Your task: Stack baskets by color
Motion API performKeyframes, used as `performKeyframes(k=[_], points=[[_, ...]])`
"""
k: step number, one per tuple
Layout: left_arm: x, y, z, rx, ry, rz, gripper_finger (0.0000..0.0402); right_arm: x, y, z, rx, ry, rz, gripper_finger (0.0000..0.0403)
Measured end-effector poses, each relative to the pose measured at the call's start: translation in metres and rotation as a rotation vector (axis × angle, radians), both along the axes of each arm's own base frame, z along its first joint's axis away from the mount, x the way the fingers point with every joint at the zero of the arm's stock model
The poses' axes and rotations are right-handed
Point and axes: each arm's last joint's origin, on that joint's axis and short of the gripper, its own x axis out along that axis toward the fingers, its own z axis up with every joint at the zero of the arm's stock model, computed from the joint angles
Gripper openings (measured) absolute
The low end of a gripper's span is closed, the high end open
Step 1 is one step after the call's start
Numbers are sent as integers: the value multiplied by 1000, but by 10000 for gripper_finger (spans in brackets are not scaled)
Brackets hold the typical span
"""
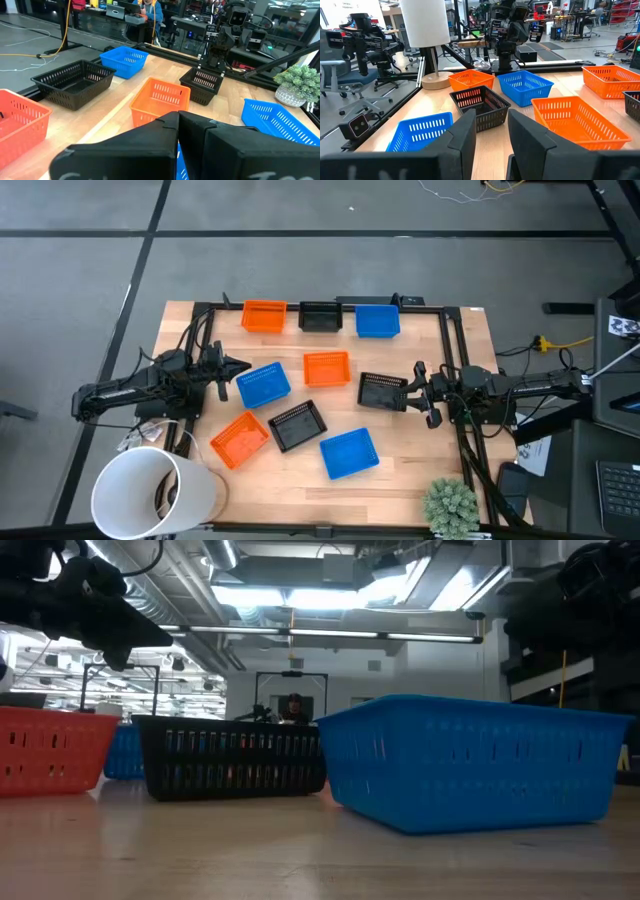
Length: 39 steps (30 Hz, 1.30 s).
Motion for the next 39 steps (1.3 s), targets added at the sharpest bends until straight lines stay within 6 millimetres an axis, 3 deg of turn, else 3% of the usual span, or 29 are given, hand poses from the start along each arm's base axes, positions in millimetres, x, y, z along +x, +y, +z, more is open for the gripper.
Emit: performKeyframes(k=[4,16,20,25,32,35,39], points=[[0,0,0,0,0,0,0,0,0,0,21,3,0,115],[0,0,0,0,0,-1,0,-1,0,14,372,-96,33,115],[0,0,0,0,0,0,0,-5,1,34,349,-294,88,115],[0,1,0,133,42,20,0,-12,-1,88,128,-445,49,115],[0,1,0,322,105,32,0,8,-13,151,-112,41,-268,115],[0,1,0,356,115,31,0,25,-19,162,-155,335,-363,115],[0,1,0,354,114,31,0,48,-29,163,-143,673,-415,115]])
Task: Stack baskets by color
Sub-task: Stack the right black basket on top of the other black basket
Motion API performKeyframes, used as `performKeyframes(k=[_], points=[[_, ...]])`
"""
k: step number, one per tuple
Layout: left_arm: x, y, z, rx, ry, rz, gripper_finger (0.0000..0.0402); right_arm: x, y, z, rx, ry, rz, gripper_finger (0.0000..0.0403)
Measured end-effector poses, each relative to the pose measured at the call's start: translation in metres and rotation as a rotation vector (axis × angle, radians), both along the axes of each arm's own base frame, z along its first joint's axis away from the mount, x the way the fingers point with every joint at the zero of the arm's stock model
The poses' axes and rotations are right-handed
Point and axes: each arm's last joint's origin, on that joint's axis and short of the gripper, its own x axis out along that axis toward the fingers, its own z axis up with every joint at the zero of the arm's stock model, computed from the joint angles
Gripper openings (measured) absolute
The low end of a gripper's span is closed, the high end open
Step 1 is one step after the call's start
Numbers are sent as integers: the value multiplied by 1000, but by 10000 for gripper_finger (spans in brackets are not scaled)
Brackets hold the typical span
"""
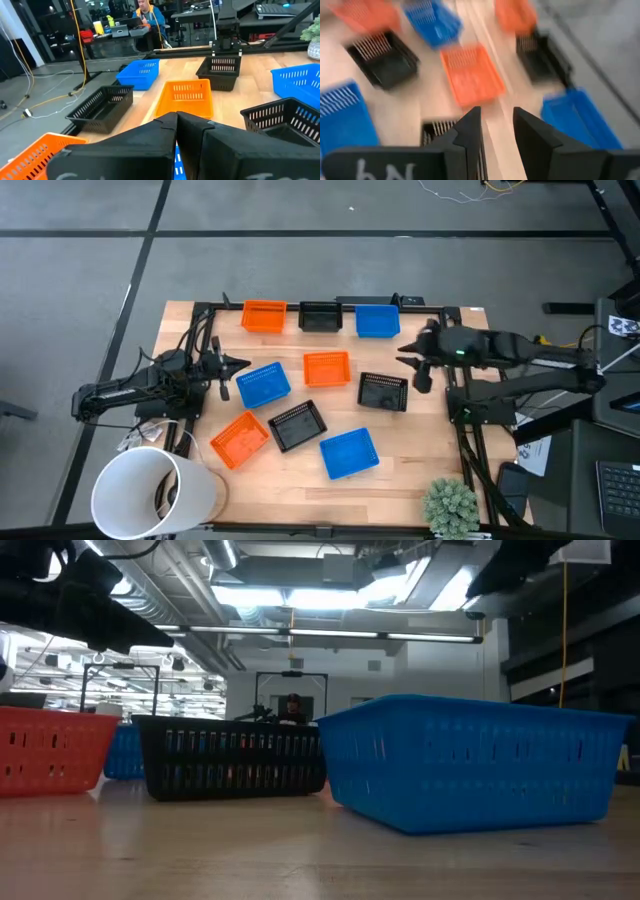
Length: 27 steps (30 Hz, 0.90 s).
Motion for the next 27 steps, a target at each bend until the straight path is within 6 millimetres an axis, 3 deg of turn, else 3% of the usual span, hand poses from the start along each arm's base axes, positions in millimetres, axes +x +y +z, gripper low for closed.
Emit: performKeyframes(k=[6,12,18,27], points=[[0,0,0,0,0,0,0,39,-19,-13,28,252,-72,115],[0,0,0,0,0,0,0,71,-37,-48,101,435,101,115],[0,0,0,-1,0,0,0,90,-50,-91,179,600,127,115],[0,0,0,-1,-1,0,0,108,-59,-124,206,695,135,115]])
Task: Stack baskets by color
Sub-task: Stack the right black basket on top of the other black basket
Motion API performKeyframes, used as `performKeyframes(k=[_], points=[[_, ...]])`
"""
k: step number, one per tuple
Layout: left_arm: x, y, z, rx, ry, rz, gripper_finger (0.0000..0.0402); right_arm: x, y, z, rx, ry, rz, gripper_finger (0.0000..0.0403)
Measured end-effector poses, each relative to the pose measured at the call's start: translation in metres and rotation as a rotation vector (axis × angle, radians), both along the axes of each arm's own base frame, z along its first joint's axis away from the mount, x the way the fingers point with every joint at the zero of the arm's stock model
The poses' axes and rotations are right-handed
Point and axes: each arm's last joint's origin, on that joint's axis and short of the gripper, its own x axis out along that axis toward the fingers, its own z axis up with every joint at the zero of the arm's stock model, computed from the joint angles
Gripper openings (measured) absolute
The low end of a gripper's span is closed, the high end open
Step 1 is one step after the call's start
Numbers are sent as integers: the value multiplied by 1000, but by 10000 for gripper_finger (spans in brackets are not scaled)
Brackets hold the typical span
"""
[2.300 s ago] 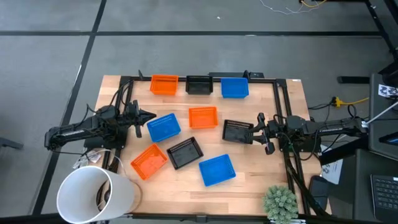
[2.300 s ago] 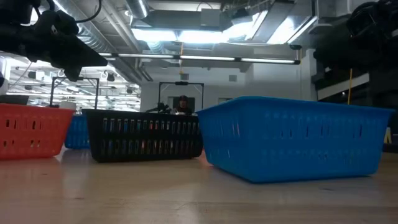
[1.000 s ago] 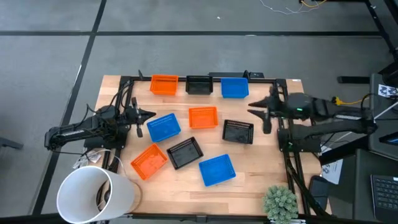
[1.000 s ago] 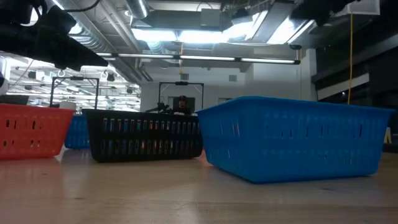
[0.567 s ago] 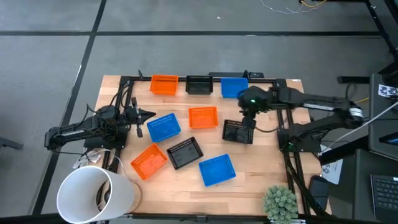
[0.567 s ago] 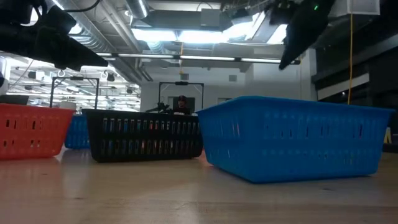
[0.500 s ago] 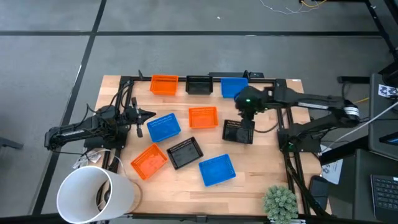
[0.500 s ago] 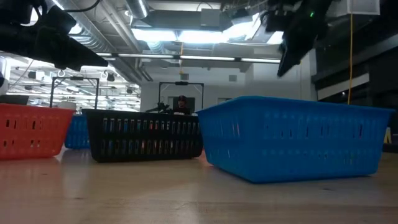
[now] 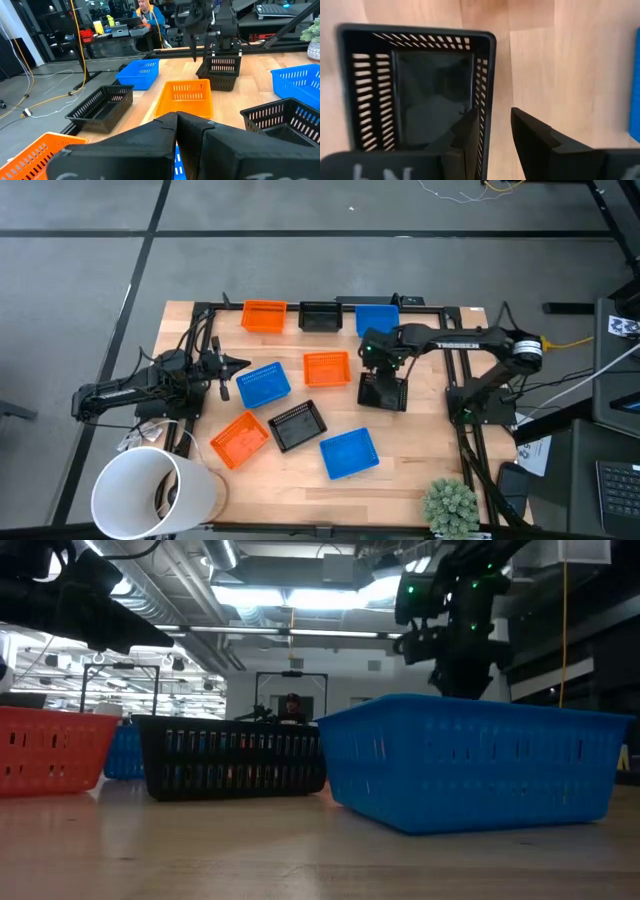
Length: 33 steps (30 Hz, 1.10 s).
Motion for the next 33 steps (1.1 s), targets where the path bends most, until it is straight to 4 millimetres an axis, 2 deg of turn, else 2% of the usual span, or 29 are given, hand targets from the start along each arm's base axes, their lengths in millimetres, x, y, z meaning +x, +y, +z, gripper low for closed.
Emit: performKeyframes(k=[17,20,22,24,28,33], points=[[0,0,0,0,0,0,0,21,-5,-50,52,103,-8,114],[0,0,0,0,0,0,0,25,-9,-56,-17,99,-96,90],[0,0,0,0,0,0,0,25,-8,-56,-53,111,-112,44],[0,0,0,0,0,1,0,23,-6,-50,-58,110,-102,14],[0,0,0,0,0,0,0,13,0,-29,34,189,-113,4],[0,0,0,0,0,0,0,15,-2,25,-28,167,-124,2]])
